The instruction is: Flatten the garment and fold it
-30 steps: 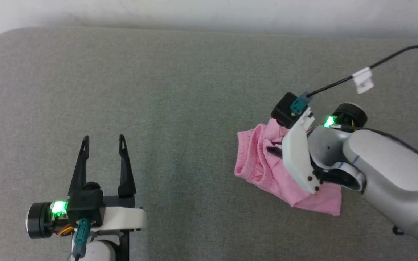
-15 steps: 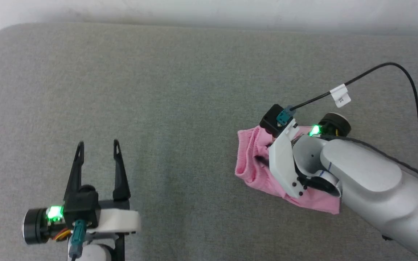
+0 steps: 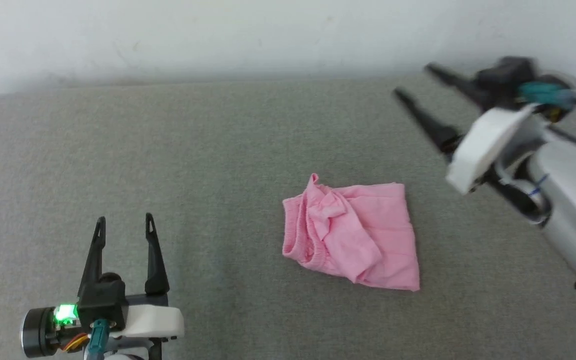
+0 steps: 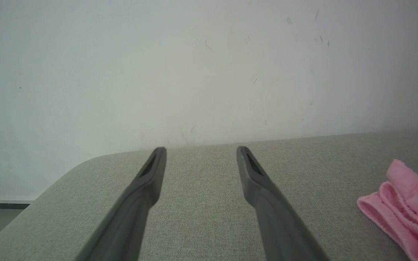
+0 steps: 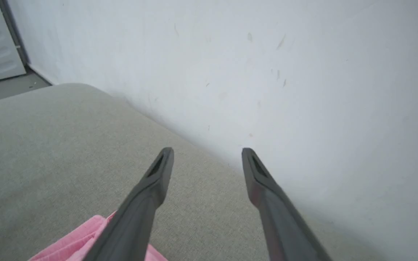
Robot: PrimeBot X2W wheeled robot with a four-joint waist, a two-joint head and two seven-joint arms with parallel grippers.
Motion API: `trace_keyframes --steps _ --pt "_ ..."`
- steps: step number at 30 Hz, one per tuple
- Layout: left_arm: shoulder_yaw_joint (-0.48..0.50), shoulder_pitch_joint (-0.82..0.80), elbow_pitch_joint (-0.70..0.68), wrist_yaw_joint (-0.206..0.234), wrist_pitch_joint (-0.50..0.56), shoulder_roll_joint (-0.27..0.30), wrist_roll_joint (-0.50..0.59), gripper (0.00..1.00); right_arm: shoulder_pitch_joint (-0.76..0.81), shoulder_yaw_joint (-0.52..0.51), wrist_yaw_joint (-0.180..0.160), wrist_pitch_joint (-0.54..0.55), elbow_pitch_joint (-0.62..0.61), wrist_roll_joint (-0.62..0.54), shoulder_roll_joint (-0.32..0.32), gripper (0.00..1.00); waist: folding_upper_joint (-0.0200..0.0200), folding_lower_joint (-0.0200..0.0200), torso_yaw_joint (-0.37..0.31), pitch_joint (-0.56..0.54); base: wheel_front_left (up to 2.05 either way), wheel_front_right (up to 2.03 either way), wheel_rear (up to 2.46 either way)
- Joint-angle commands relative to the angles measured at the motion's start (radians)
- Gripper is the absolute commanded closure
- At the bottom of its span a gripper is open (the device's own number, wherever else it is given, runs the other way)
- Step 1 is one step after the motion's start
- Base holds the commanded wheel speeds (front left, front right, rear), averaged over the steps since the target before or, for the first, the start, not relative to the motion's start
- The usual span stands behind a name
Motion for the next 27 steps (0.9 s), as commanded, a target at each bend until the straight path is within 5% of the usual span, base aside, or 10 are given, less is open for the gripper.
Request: trace_keyframes --steps 1,7,12,20,27 --pt "0.004 0.018 -0.011 -0.003 -0.005 0.008 0.001 0.00 0.048 -0.091 -0.001 -0.065 0.009 -0.040 -0.003 0.00 0.0000 0.0001 -0.032 -0.030 0.00 0.00 0.00" --pt "0.014 0.034 -0.030 -0.003 -0.005 0.009 0.000 0.00 0.216 -0.382 -0.001 -0.169 -0.006 -0.162 0.041 0.00 0.0000 0.0001 -0.046 -0.043 0.00 0.00 0.00" --pt "0.014 0.037 -0.039 -0.007 -0.005 0.006 0.000 0.00 0.333 -0.508 -0.001 -0.088 -0.085 -0.189 0.077 0.00 0.0000 0.0001 -0.041 -0.044 0.00 0.00 0.00" --pt "0.007 0.011 -0.046 -0.019 -0.005 0.000 0.001 0.00 0.305 -0.387 -0.001 0.374 -0.170 -0.052 0.031 0.00 0.0000 0.0001 -0.012 -0.009 0.00 0.00 0.00" --pt "-0.007 -0.030 -0.049 -0.026 -0.005 -0.014 0.003 0.00 0.214 -0.214 -0.001 0.711 -0.098 0.091 -0.034 0.00 0.0000 0.0001 0.039 0.052 0.00 0.00 0.00"
